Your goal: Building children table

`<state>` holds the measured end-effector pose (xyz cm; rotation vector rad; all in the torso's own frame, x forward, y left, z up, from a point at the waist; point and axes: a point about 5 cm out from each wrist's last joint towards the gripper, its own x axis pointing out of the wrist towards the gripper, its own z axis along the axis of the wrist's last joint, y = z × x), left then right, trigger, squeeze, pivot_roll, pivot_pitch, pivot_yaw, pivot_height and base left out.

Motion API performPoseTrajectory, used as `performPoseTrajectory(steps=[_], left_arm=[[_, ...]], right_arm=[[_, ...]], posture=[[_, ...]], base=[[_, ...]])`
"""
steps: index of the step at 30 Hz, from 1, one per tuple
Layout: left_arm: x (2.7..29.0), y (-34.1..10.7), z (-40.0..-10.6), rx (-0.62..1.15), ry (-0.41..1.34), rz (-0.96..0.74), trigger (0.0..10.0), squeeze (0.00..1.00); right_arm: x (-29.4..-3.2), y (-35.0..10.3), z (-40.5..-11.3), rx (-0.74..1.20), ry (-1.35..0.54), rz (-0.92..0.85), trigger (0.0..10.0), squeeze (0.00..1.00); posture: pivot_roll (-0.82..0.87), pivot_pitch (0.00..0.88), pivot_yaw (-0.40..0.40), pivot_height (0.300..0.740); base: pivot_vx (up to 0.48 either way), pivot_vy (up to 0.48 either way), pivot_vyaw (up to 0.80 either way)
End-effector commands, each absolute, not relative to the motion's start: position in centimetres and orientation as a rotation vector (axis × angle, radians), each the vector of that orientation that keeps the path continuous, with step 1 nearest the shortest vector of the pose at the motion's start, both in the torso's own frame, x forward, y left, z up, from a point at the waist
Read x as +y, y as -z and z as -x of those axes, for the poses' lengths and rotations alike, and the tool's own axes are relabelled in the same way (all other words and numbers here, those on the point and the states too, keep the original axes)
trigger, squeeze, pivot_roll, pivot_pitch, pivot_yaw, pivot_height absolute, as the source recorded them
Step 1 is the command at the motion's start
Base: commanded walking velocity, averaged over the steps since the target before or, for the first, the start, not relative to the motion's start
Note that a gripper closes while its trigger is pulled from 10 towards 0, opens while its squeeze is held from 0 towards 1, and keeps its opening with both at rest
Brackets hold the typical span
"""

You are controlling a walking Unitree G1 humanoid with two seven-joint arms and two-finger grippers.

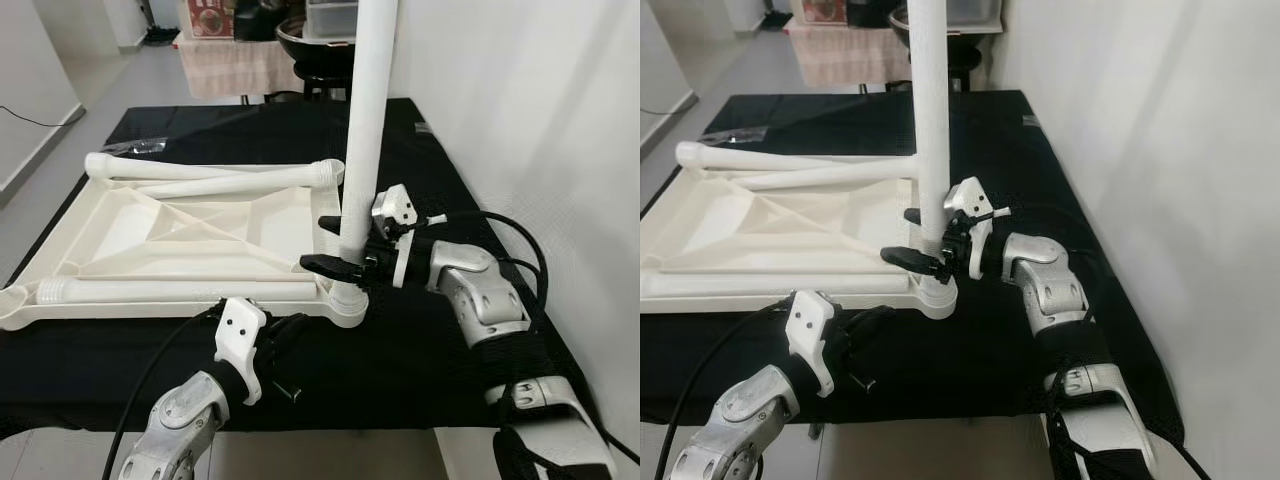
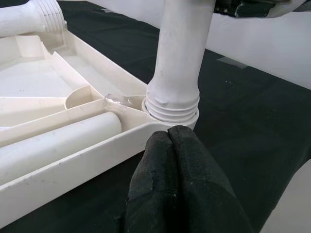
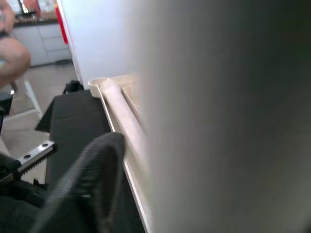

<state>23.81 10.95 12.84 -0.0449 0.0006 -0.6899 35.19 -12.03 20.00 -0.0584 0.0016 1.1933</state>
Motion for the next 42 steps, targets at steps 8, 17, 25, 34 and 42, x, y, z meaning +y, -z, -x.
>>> performPoseTrajectory(steps=[8, 17, 25, 34, 42], left_arm=[[11.0, -12.7, -23.4, 0.009, 0.684, 0.046, 10.0, 0.0], [11.0, -12.9, -23.2, 0.006, 0.687, 0.053, 10.0, 0.0], [11.5, -13.0, -23.1, 0.008, 0.697, 0.062, 10.0, 0.0], [11.4, -13.1, -23.4, 0.013, 0.71, 0.065, 10.0, 0.0], [11.4, -13.1, -23.4, 0.009, 0.696, 0.067, 10.0, 0.0]], right_arm=[[-13.3, -19.5, -35.2, 0.032, -1.307, 0.044, 0.0, 0.0], [-13.6, -17.6, -33.6, 0.046, -1.267, 0.04, 0.0, 0.0], [-10.6, -13.1, -29.9, 0.217, -0.517, 0.088, 0.0, 0.0], [-10.6, -13.3, -30.1, 0.248, -0.49, 0.098, 0.0, 0.0], [-9.8, -18.6, -32.1, 0.018, -0.778, -0.011, 10.0, 1.0]], posture=[[0.04, 0.071, -0.024, 0.74], [0.01, 0.095, -0.018, 0.74], [-0.02, 0.112, -0.001, 0.74], [-0.01, 0.099, -0.006, 0.74], [0.0, 0.092, -0.003, 0.74]], base=[[0.0, 0.0, 0.0], [0.0, 0.0, 0.0], [0.0, 0.0, 0.0], [0.0, 0.0, 0.0], [0.0, 0.0, 0.0]])
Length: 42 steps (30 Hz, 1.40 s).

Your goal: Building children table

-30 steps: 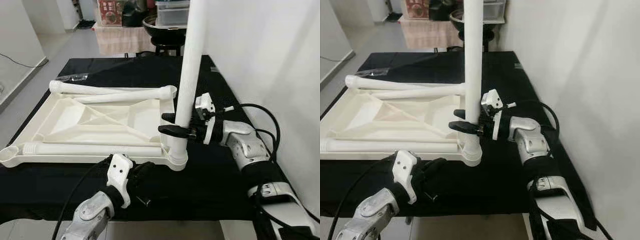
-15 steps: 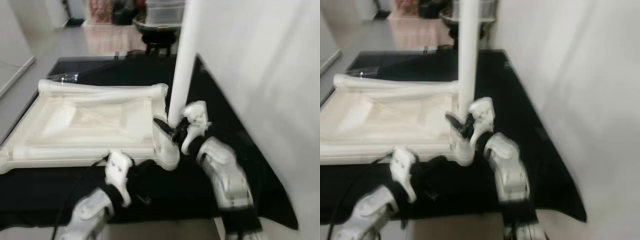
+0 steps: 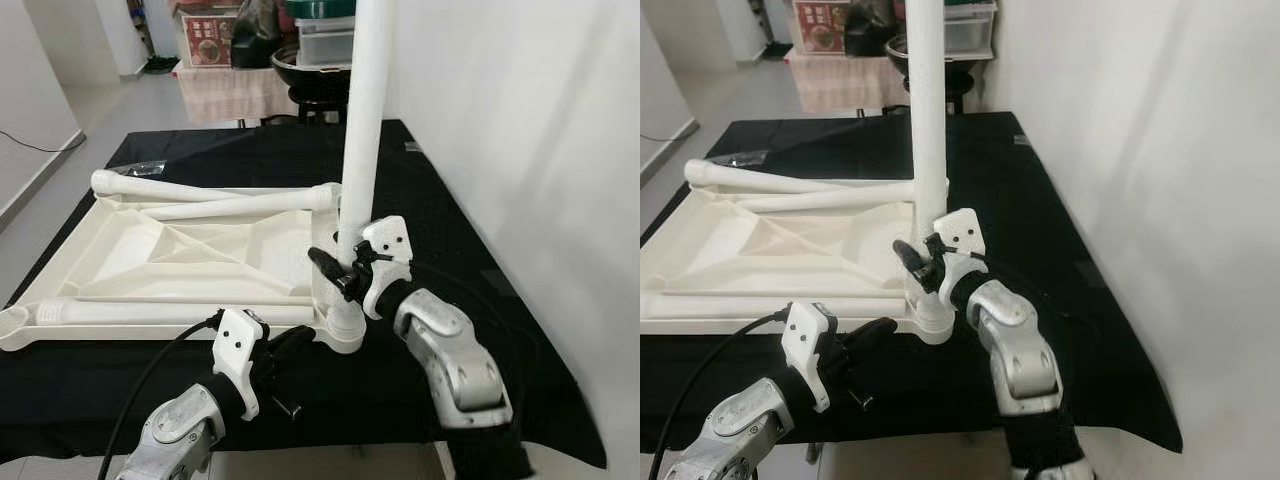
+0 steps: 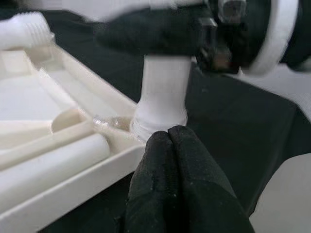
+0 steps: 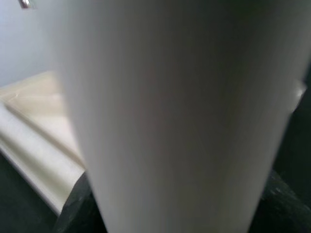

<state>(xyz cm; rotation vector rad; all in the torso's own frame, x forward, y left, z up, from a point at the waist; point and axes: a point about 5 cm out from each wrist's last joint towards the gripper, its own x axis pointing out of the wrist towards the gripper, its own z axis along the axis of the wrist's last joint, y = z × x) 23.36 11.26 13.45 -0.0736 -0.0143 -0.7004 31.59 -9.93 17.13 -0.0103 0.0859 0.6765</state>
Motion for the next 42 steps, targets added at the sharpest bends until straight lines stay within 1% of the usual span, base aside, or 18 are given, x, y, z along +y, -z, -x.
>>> performPoseTrajectory(steps=[1, 2, 3, 4, 5, 6, 7, 9, 12, 13, 15, 17, 20, 21, 22, 32, 38, 42], left_arm=[[11.4, -13.1, -23.4, 0.009, 0.696, 0.067, 10.0, 0.0], [11.3, -13.1, -23.4, 0.01, 0.698, 0.068, 10.0, 0.0], [11.3, -13.1, -23.4, 0.01, 0.698, 0.068, 10.0, 0.0], [11.3, -13.1, -23.4, 0.01, 0.699, 0.068, 10.0, 0.0], [11.3, -13.1, -23.4, 0.01, 0.699, 0.068, 10.0, 0.0], [11.3, -13.1, -23.3, 0.011, 0.701, 0.068, 10.0, 0.0], [11.3, -13.1, -23.3, 0.011, 0.701, 0.068, 10.0, 0.0], [11.3, -13.1, -23.2, 0.012, 0.701, 0.068, 10.0, 0.0], [11.3, -13.1, -23.2, 0.012, 0.701, 0.068, 10.0, 0.0], [11.3, -13.2, -23.0, 0.015, 0.703, 0.067, 10.0, 0.0], [11.3, -13.2, -23.0, 0.015, 0.703, 0.067, 10.0, 0.0], [11.3, -13.3, -22.4, 0.019, 0.707, 0.068, 10.0, 0.0], [11.3, -13.3, -22.1, 0.021, 0.708, 0.069, 10.0, 0.0], [11.3, -13.4, -21.8, 0.024, 0.709, 0.069, 10.0, 0.0], [11.4, -13.4, -21.4, 0.027, 0.711, 0.071, 10.0, 0.0], [11.4, -13.5, -21.2, 0.031, 0.713, 0.074, 10.0, 0.0], [11.2, -13.5, -21.4, 0.034, 0.711, 0.076, 10.0, 0.0], [11.2, -13.5, -21.6, 0.028, 0.708, 0.077, 10.0, 0.0]], right_arm=[[-9.8, -18.6, -32.1, 0.018, -0.778, -0.011, 10.0, 1.0], [-9.9, -19.4, -32.2, -0.015, -0.862, -0.023, 10.0, 0.85], [-9.9, -19.4, -32.2, -0.015, -0.862, -0.023, 10.0, 0.85], [-10.1, -20.3, -32.3, -0.058, -0.962, -0.006, 10.0, 0.0], [-10.1, -20.3, -32.3, -0.058, -0.962, -0.006, 10.0, 0.0], [-10.1, -21.0, -31.9, -0.086, -1.119, 0.022, 10.0, 0.0], [-10.1, -21.0, -31.9, -0.086, -1.119, 0.022, 10.0, 0.0], [-10.2, -21.5, -31.2, -0.063, -1.398, 0.061, 10.0, 0.0], [-10.2, -21.5, -31.2, -0.063, -1.398, 0.061, 10.0, 0.0], [-9.9, -21.6, -32.2, -0.024, -1.469, 0.077, 10.0, 0.0], [-9.9, -21.6, -32.2, -0.024, -1.469, 0.077, 10.0, 0.0], [-9.6, -21.5, -33.6, 0.0, -1.457, 0.066, 10.0, 0.0], [-9.5, -21.5, -34.0, 0.005, -1.452, 0.056, 10.0, 0.0], [-9.6, -21.4, -34.2, 0.014, -1.47, 0.042, 3.1, 0.0], [-9.8, -21.4, -34.5, 0.024, -1.495, 0.024, 0.0, 0.0], [-10.8, -21.5, -34.7, 0.021, -1.508, 0.016, 0.0, 0.0], [-11.9, -20.5, -34.7, 0.013, -1.437, 0.091, 0.0, 0.0], [-12.1, -18.4, -33.7, 0.039, -1.111, 0.115, 0.0, 0.0]], posture=[[0.0, 0.092, -0.003, 0.74], [0.0, 0.092, -0.004, 0.74], [0.0, 0.092, -0.004, 0.74], [0.0, 0.091, -0.004, 0.74], [0.0, 0.091, -0.004, 0.74], [0.01, 0.094, -0.004, 0.74], [0.01, 0.094, -0.004, 0.74], [0.02, 0.099, -0.001, 0.74], [0.02, 0.099, -0.001, 0.74], [0.04, 0.114, 0.003, 0.74], [0.04, 0.114, 0.003, 0.74], [0.06, 0.135, 0.011, 0.74], [0.06, 0.135, 0.011, 0.74], [0.07, 0.153, 0.016, 0.74], [0.07, 0.159, 0.018, 0.74], [0.07, 0.158, 0.015, 0.74], [0.05, 0.147, 0.009, 0.74], [0.03, 0.144, -0.009, 0.74]], base=[[0.0, 0.0, 0.0], [0.0, 0.0, 0.0], [0.0, 0.0, 0.0], [0.0, 0.0, 0.0], [0.0, 0.0, 0.0], [0.0, 0.0, 0.0], [0.0, 0.0, 0.0], [0.0, 0.0, 0.0], [0.0, 0.0, 0.0], [0.0, 0.0, 0.0], [0.0, 0.0, 0.0], [0.0, 0.0, 0.0], [0.0, 0.0, 0.0], [0.0, 0.0, 0.0], [0.0, 0.0, 0.0], [0.0, 0.0, 0.0], [0.0, 0.0, 0.0], [0.0, 0.0, 0.0]])
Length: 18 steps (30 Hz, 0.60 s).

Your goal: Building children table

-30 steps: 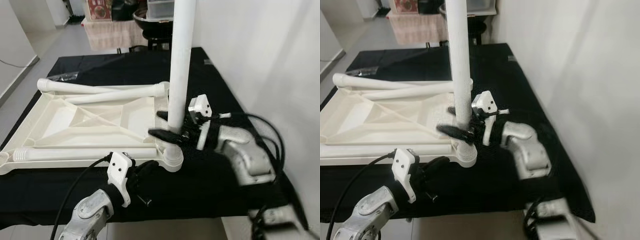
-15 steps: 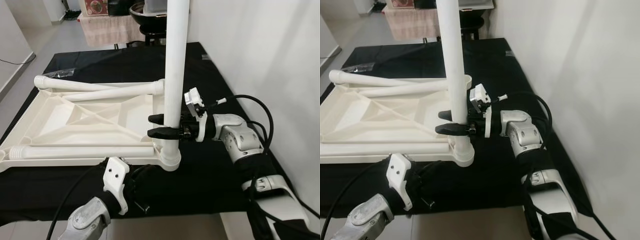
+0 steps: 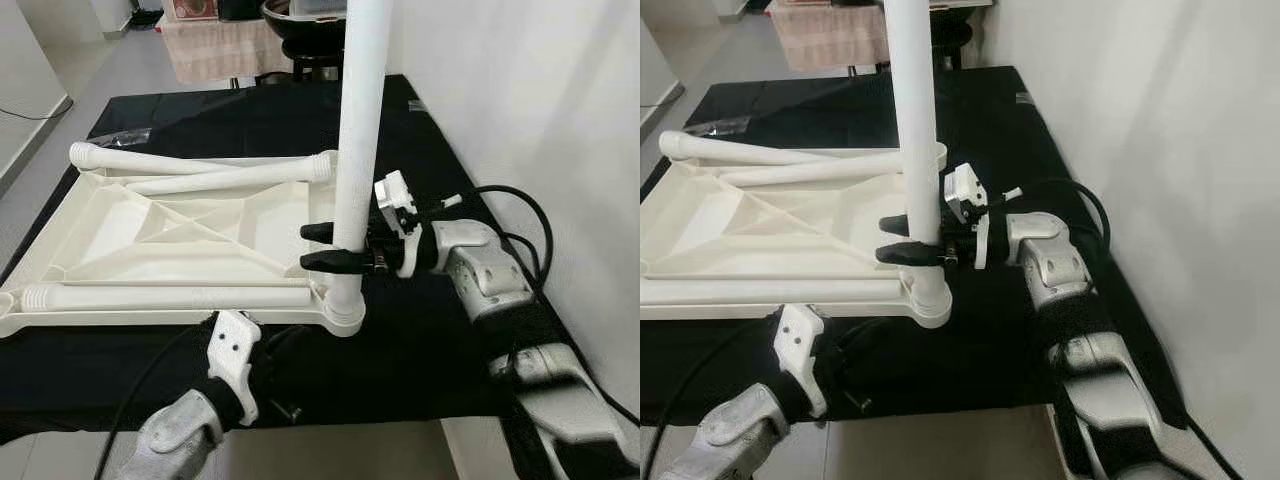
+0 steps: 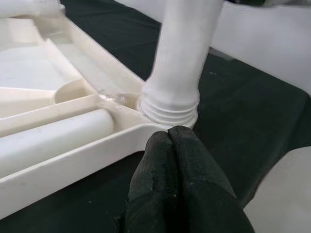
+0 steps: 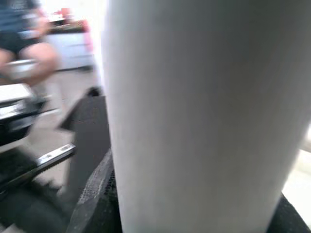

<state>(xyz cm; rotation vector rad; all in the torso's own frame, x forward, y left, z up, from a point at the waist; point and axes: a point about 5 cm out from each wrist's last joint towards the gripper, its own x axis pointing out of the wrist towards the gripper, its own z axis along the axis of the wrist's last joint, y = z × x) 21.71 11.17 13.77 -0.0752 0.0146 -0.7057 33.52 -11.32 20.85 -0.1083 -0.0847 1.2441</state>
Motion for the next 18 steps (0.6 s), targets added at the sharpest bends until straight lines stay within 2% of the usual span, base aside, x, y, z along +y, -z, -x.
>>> performPoseTrajectory(steps=[1, 2, 3, 4, 7, 9, 13, 14, 17, 18], left_arm=[[11.3, -13.5, -21.7, 0.026, 0.705, 0.077, 10.0, 0.0], [11.3, -13.5, -21.7, 0.026, 0.705, 0.077, 10.0, 0.0], [11.4, -13.6, -21.9, 0.021, 0.699, 0.076, 10.0, 0.0], [11.5, -13.6, -22.0, 0.02, 0.698, 0.076, 10.0, 0.0], [11.5, -13.5, -22.4, 0.021, 0.698, 0.069, 10.0, 0.0], [11.5, -13.4, -22.6, 0.022, 0.696, 0.064, 10.0, 0.0], [11.4, -13.3, -23.0, 0.022, 0.695, 0.057, 10.0, 0.0], [11.4, -13.2, -23.1, 0.021, 0.695, 0.054, 10.0, 0.0], [11.4, -13.2, -23.3, 0.017, 0.686, 0.05, 10.0, 0.0], [11.5, -13.3, -23.4, 0.013, 0.677, 0.05, 10.0, 0.0]], right_arm=[[-11.7, -17.4, -33.6, 0.075, -0.936, 0.078, 0.0, 0.0], [-11.7, -17.4, -33.6, 0.075, -0.936, 0.078, 0.0, 0.0], [-11.4, -14.0, -31.6, 0.161, -0.61, 0.105, 0.0, 0.0], [-11.3, -13.3, -30.9, 0.178, -0.544, 0.12, 0.0, 0.0], [-10.7, -13.5, -30.6, 0.152, -0.509, 0.157, 0.0, 0.0], [-10.9, -14.0, -31.3, 0.129, -0.454, 0.169, 0.0, 0.0], [-10.7, -14.0, -32.4, 0.126, -0.459, 0.164, 0.0, 0.0], [-10.6, -14.1, -32.6, 0.127, -0.465, 0.164, 0.8, 0.0], [-10.3, -14.2, -32.7, 0.139, -0.475, 0.156, 0.8, 0.0], [-9.9, -14.7, -32.8, 0.12, -0.524, 0.131, 10.0, 0.0]], posture=[[0.01, 0.144, -0.002, 0.74], [0.01, 0.144, -0.002, 0.74], [-0.01, 0.142, 0.004, 0.74], [-0.01, 0.142, 0.004, 0.74], [-0.02, 0.119, 0.019, 0.74], [-0.02, 0.116, 0.021, 0.74], [-0.01, 0.094, 0.007, 0.74], [-0.01, 0.093, 0.006, 0.74], [-0.01, 0.088, 0.003, 0.74], [-0.01, 0.085, -0.001, 0.74]], base=[[0.0, 0.0, 0.0], [0.0, 0.0, 0.0], [0.0, 0.0, 0.0], [0.0, 0.0, 0.0], [0.0, 0.0, 0.0], [0.0, 0.0, 0.0], [0.0, 0.0, 0.0], [0.0, 0.0, 0.0], [0.0, 0.0, 0.0], [0.0, 0.0, 0.0]])
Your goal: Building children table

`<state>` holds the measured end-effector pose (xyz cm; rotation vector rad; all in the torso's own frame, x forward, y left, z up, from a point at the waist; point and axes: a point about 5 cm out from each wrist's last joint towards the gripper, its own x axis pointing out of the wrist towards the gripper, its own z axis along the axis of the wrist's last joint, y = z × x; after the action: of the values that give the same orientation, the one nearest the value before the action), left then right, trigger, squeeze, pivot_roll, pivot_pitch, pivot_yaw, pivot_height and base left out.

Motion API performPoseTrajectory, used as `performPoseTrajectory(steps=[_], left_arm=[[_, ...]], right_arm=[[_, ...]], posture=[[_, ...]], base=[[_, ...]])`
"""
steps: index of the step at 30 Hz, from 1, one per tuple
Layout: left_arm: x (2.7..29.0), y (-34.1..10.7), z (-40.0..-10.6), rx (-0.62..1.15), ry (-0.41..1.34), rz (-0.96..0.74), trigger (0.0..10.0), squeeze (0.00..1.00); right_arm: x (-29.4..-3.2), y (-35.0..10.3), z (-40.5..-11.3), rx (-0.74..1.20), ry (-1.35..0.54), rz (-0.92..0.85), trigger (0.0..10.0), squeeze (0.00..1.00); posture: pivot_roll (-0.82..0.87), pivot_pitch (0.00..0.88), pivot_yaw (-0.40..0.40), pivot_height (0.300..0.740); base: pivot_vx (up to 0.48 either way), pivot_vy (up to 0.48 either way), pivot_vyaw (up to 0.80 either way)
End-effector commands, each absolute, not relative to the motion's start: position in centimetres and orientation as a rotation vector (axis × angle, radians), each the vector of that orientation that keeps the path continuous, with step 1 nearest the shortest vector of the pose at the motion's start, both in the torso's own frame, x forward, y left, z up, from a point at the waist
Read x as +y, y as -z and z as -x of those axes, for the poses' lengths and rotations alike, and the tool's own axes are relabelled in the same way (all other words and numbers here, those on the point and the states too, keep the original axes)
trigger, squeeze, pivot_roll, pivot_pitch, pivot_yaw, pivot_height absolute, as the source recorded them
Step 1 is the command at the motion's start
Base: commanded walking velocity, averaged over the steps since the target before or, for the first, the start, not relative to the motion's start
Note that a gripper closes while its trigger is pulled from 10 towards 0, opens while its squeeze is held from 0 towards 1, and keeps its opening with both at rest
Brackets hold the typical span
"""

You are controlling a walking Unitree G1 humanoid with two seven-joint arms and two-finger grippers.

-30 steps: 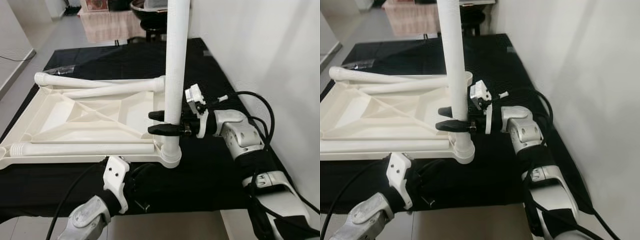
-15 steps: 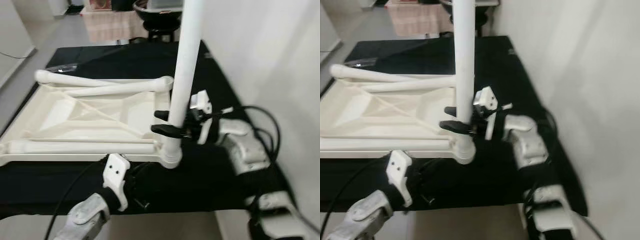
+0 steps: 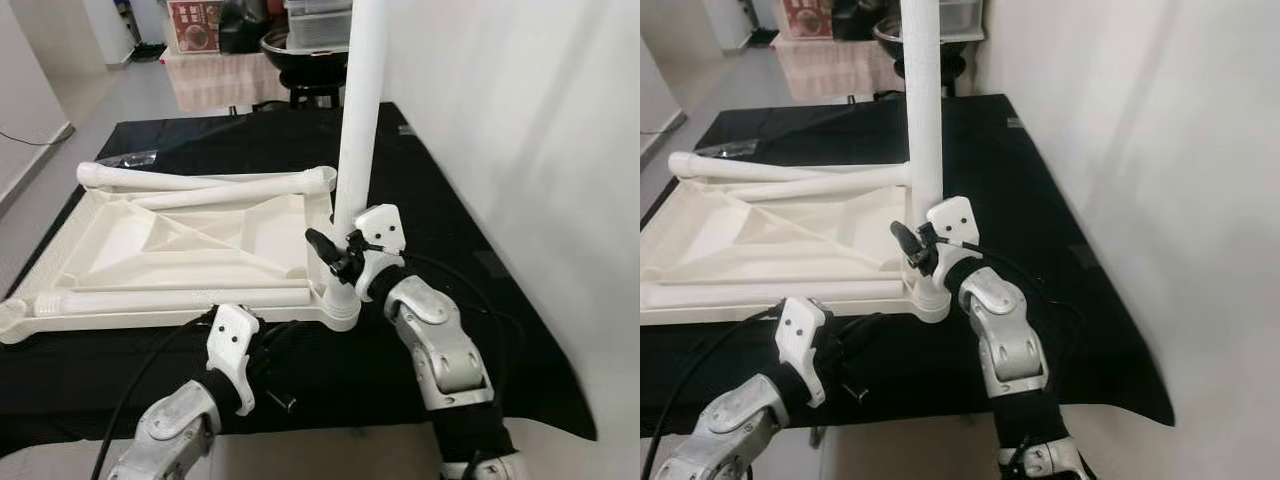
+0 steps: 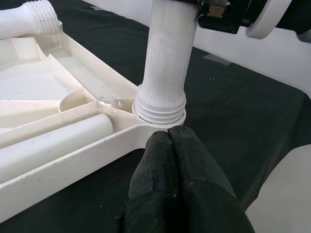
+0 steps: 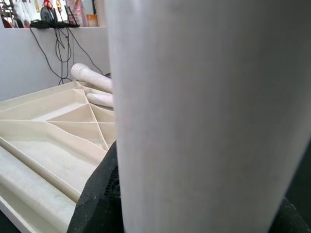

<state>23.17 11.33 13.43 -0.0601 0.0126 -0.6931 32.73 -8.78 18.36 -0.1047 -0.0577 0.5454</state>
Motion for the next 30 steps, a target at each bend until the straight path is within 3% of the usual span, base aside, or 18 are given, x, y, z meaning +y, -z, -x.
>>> performPoseTrajectory(steps=[1, 6, 7, 8, 18, 23, 24, 25, 26, 30], left_arm=[[11.4, -13.3, -23.4, 0.012, 0.672, 0.051, 10.0, 0.0], [11.4, -13.3, -23.4, 0.01, 0.67, 0.049, 10.0, 0.0], [11.4, -13.3, -23.2, 0.011, 0.676, 0.049, 10.0, 0.0], [11.4, -13.3, -23.2, 0.012, 0.681, 0.049, 10.0, 0.0], [11.2, -13.5, -21.9, 0.014, 0.684, 0.046, 10.0, 0.0], [11.3, -13.6, -21.5, 0.016, 0.679, 0.045, 10.0, 0.0], [11.3, -13.6, -21.4, 0.016, 0.679, 0.044, 10.0, 0.0], [11.2, -13.6, -21.3, 0.016, 0.678, 0.043, 10.0, 0.0], [11.2, -13.6, -21.3, 0.017, 0.677, 0.041, 10.0, 0.0], [11.2, -13.6, -21.3, 0.018, 0.675, 0.037, 10.0, 0.0]], right_arm=[[-9.7, -15.6, -33.0, 0.088, -0.566, 0.096, 10.0, 1.0], [-9.3, -18.0, -33.1, -0.022, -0.72, 0.021, 10.0, 1.0], [-9.5, -19.3, -33.1, -0.068, -0.875, -0.009, 10.0, 0.08], [-9.7, -19.8, -33.1, -0.081, -0.956, 0.009, 10.0, 0.0], [-11.7, -20.7, -35.8, -0.008, -1.22, 0.087, 10.0, 0.0], [-11.8, -21.4, -36.9, 0.002, -1.206, 0.057, 10.0, 0.0], [-11.9, -21.5, -37.1, 0.004, -1.195, 0.047, 3.9, 0.0], [-12.0, -21.6, -37.3, 0.007, -1.195, 0.042, 3.9, 0.0], [-12.1, -21.6, -37.3, 0.018, -1.226, 0.046, 0.0, 0.0], [-12.3, -21.6, -37.2, 0.035, -1.282, 0.067, 0.0, 0.0]], posture=[[0.0, 0.085, 0.001, 0.74], [0.01, 0.089, 0.007, 0.74], [0.01, 0.095, 0.01, 0.74], [0.01, 0.098, 0.011, 0.74], [0.07, 0.151, -0.002, 0.74], [0.08, 0.158, -0.007, 0.74], [0.09, 0.159, -0.008, 0.74], [0.1, 0.159, -0.011, 0.74], [0.1, 0.159, -0.011, 0.74], [0.1, 0.157, -0.012, 0.74]], base=[[0.0, 0.0, 0.0], [0.0, 0.0, 0.0], [0.0, 0.0, 0.0], [0.0, 0.0, 0.0], [0.0, 0.0, 0.0], [0.0, 0.0, 0.0], [0.0, 0.0, 0.0], [0.0, 0.0, 0.0], [0.0, 0.0, 0.0], [0.0, 0.0, 0.0]])
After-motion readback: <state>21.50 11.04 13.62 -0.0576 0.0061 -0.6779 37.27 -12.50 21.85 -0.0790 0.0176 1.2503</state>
